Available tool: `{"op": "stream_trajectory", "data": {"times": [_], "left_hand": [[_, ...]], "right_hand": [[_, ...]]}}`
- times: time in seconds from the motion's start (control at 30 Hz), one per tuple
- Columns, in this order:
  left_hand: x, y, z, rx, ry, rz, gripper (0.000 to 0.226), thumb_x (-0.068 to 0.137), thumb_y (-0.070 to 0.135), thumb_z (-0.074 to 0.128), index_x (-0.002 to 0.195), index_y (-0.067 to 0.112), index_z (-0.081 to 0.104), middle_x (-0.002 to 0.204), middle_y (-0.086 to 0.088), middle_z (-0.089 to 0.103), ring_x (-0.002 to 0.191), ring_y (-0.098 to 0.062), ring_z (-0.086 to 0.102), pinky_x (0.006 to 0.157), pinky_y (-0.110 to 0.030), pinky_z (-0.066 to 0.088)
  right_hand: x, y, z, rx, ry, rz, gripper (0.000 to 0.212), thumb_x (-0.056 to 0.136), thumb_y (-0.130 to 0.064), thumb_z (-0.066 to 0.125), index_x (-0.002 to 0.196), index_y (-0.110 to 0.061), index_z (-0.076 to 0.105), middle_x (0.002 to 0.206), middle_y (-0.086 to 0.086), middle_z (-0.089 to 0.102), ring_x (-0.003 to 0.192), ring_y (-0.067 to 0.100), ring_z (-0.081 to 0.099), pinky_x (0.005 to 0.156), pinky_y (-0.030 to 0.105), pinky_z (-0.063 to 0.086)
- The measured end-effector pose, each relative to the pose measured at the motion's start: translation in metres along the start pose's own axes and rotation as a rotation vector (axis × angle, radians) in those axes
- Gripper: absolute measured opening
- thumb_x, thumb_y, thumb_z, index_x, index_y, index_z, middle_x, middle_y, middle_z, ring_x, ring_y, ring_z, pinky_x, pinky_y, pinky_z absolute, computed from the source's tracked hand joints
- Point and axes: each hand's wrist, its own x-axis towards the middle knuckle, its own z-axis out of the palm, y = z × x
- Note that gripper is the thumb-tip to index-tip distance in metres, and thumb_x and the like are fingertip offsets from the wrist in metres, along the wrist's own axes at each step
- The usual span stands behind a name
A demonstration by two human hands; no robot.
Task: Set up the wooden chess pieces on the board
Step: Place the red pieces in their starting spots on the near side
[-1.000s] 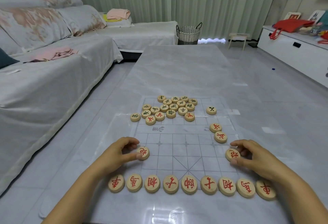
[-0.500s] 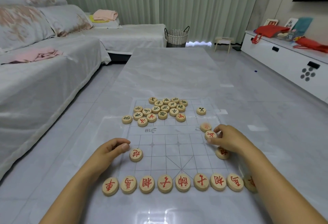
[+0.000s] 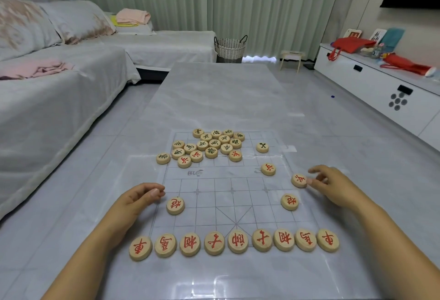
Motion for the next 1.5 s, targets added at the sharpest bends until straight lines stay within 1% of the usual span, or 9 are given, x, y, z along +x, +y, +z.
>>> {"op": "stream_trajectory", "data": {"times": [0.07,0.17,0.33,0.47,0.67,1.1,1.3,1.37,1.5], "left_hand": [[0.001,-0.001,0.0,-0.001,0.004,-0.001,0.017,0.089,0.026,0.053,0.097,0.023,0.067,0.097,0.001,0.071,0.101,-0.016,0.062,0.099,-0.036,0.043],[0.0,-0.001,-0.002,-0.012,0.011,0.002,0.017,0.088,0.026,0.054,0.096,0.022,0.068,0.095,0.001,0.072,0.099,-0.017,0.063,0.097,-0.035,0.043],[0.0,-0.001,-0.003,-0.027,0.023,0.004,0.017,0.09,0.022,0.052,0.097,0.02,0.068,0.094,0.003,0.073,0.098,-0.017,0.063,0.093,-0.033,0.044],[-0.001,-0.001,-0.002,-0.02,0.025,0.003,0.017,0.089,0.022,0.053,0.097,0.021,0.068,0.094,0.003,0.073,0.099,-0.017,0.063,0.092,-0.033,0.044],[-0.002,0.0,-0.001,-0.003,0.025,0.005,0.017,0.089,0.023,0.053,0.097,0.021,0.068,0.095,0.002,0.073,0.099,-0.018,0.063,0.095,-0.035,0.044],[0.002,0.005,0.002,0.099,-0.048,-0.061,0.013,0.089,0.022,0.056,0.096,0.024,0.066,0.104,-0.001,0.068,0.105,-0.018,0.06,0.098,-0.035,0.041],[0.019,0.055,0.029,0.233,0.288,0.231,0.01,0.086,0.016,0.061,0.095,0.013,0.061,0.088,0.002,0.062,0.085,-0.017,0.057,0.071,-0.019,0.042],[0.026,0.075,0.059,0.323,0.145,0.309,0.011,0.084,0.015,0.064,0.095,0.012,0.062,0.084,0.003,0.061,0.079,-0.013,0.056,0.068,-0.013,0.042],[0.048,0.089,0.135,0.622,-0.199,0.303,0.026,0.085,0.026,0.063,0.108,0.013,0.06,0.097,0.001,0.059,0.088,-0.014,0.055,0.079,-0.025,0.046]], "right_hand": [[0.0,0.001,0.001,0.007,-0.053,-0.108,0.043,0.091,-0.022,0.056,0.131,-0.027,0.044,0.124,0.003,0.041,0.102,0.018,0.05,0.092,0.028,0.039],[0.002,-0.004,0.005,-0.088,-0.15,-0.216,0.049,0.089,-0.012,0.056,0.133,-0.028,0.044,0.12,-0.006,0.039,0.1,0.012,0.047,0.091,0.021,0.034],[0.004,-0.001,0.004,-0.102,-0.056,-0.084,0.032,0.084,-0.029,0.065,0.113,-0.023,0.052,0.105,0.001,0.049,0.088,0.015,0.052,0.078,0.025,0.04],[0.003,0.007,0.007,-0.117,0.03,0.032,0.036,0.078,-0.042,0.068,0.094,-0.017,0.048,0.088,0.003,0.056,0.071,0.015,0.051,0.064,0.03,0.041],[0.001,0.01,0.003,-0.148,-0.125,-0.06,0.051,0.082,-0.034,0.066,0.128,-0.027,0.043,0.107,-0.001,0.045,0.093,0.016,0.051,0.083,0.026,0.04],[-0.004,0.024,0.02,0.033,0.057,-0.193,0.043,0.081,-0.029,0.068,0.121,-0.026,0.053,0.092,-0.005,0.05,0.08,0.006,0.049,0.066,0.016,0.038],[-0.003,0.023,0.026,0.046,0.139,-0.172,0.032,0.077,-0.036,0.071,0.102,-0.023,0.056,0.087,-0.006,0.053,0.078,0.011,0.052,0.067,0.027,0.042],[-0.002,0.022,0.028,0.025,0.141,-0.164,0.03,0.077,-0.038,0.069,0.1,-0.024,0.055,0.092,-0.005,0.054,0.083,0.012,0.052,0.067,0.026,0.042],[-0.002,0.022,0.031,-0.023,0.149,-0.177,0.034,0.082,-0.034,0.064,0.113,-0.027,0.055,0.102,-0.004,0.051,0.09,0.012,0.05,0.066,0.022,0.036]]}}
